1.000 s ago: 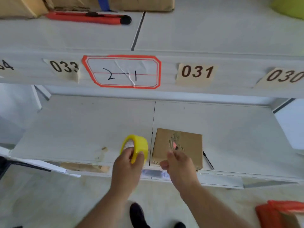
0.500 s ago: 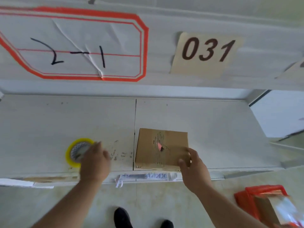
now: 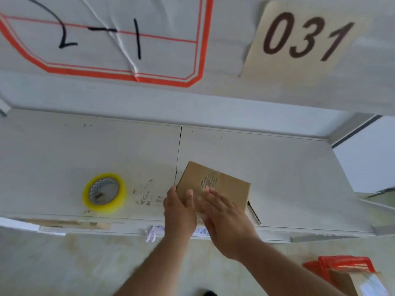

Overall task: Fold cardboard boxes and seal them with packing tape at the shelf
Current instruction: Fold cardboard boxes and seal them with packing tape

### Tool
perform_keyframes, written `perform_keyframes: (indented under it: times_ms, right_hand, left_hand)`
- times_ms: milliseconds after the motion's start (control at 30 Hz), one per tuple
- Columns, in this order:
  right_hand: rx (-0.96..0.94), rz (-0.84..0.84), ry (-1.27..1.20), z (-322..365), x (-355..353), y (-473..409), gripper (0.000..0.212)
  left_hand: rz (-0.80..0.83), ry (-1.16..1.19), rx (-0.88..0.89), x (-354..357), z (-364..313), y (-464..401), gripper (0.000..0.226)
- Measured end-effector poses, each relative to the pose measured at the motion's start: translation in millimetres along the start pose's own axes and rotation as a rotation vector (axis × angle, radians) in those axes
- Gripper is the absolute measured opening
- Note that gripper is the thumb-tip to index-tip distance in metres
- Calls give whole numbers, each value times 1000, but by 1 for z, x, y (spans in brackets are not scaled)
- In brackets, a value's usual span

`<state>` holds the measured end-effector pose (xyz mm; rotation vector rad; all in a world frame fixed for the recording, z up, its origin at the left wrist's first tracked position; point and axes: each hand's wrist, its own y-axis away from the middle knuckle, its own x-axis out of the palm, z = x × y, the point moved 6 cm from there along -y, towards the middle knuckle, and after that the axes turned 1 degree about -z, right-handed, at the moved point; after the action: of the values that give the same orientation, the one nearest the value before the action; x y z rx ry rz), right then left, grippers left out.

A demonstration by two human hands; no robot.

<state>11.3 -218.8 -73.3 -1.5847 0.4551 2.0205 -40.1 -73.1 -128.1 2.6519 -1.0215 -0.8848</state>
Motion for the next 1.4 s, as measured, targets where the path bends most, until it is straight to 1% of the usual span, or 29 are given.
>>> perform_keyframes:
  times_ms: [33,67,100,167,233,300,400,467,500,533,567,600,633,667,700,733,767,800,833,867,900,933,967,1000,1033,1100,1200,1300,1400]
  right_hand:
    - [-130,77,50,4,14,-5,53]
    - [-181,131,105,1,22,-9,57]
    - [-174,151,152,-7,26,-14,61]
    - [-88,191,194,-21,23,-28,73]
    - [-14,272,166,-30,23,-47,83]
    - [61,329,148,-35,23,-63,81]
    - [238,320,90,-50,23,-79,79]
    - [392,282,59,-65,11,-88,75]
    - [449,292,40,-69,5,-90,68]
    - [482,325,21,-70,0,-90,61]
    - [480,349,-1,-66,-6,-89,55]
    - [473,344,-7,-61,-15,-85,51]
    - [454,305,5,-55,-24,-78,45]
    - [408,215,40,-47,-34,-71,37]
    - [329,75,87,-37,-44,-62,31]
    - [242,-24,149,-25,-51,-52,31]
    - [169,-66,194,-15,-51,-41,37]
    - [118,-70,238,-10,-45,-31,43]
    - [77,-58,272,-6,-36,-24,50]
    - [59,-32,283,-3,-27,-16,57]
    - [41,-25,282,3,-20,-11,58]
    - [23,-41,274,9,-14,-6,57]
    - [3,-56,271,15,-9,-1,58]
    - [-11,-55,273,21,-5,2,62]
    - [-40,-41,275,27,0,8,65]
    - [-106,-15,282,31,5,18,65]
    - [-168,29,267,25,8,20,72]
    - [-63,78,252,11,8,3,83]
    - [-21,203,216,3,6,-17,93]
  left_hand:
    - [-6,13,-11,3,2,1,55]
    - [-5,9,-12,4,3,0,54]
    - [-5,-2,-10,5,5,-2,54]
    - [-3,-28,-21,6,10,-5,55]
    - [-6,-49,-30,7,14,-7,56]
    - [3,-59,-39,10,15,-9,57]
    - [-12,-67,-59,6,10,-4,62]
    - [-64,-74,-183,0,11,4,74]
    - [-66,-30,-309,-1,17,10,76]
    - [-44,87,-442,2,22,15,71]
    - [-20,284,-549,7,25,21,61]
    - [-15,465,-619,11,27,25,51]
    - [-7,563,-628,15,28,27,42]
    - [6,602,-596,17,26,28,34]
    - [23,617,-571,20,30,28,27]
    - [46,643,-554,21,29,31,21]
    - [88,633,-549,23,30,33,15]
    - [97,545,-529,21,28,35,11]
    - [51,401,-475,13,25,34,13]
    - [-27,266,-409,2,19,31,24]
    - [-118,218,-319,-10,8,28,37]
    - [-172,234,-205,-21,-8,27,47]
    - [-172,224,-109,-24,-21,22,53]
    - [-142,166,-24,-22,-33,17,57]
    - [-100,58,18,-19,-36,13,58]
    - [-62,-72,80,-16,-32,8,54]
    - [-36,-97,120,-17,-19,3,52]
    - [-19,-74,105,-14,-18,0,46]
    - [-29,-55,104,-16,-23,-4,43]
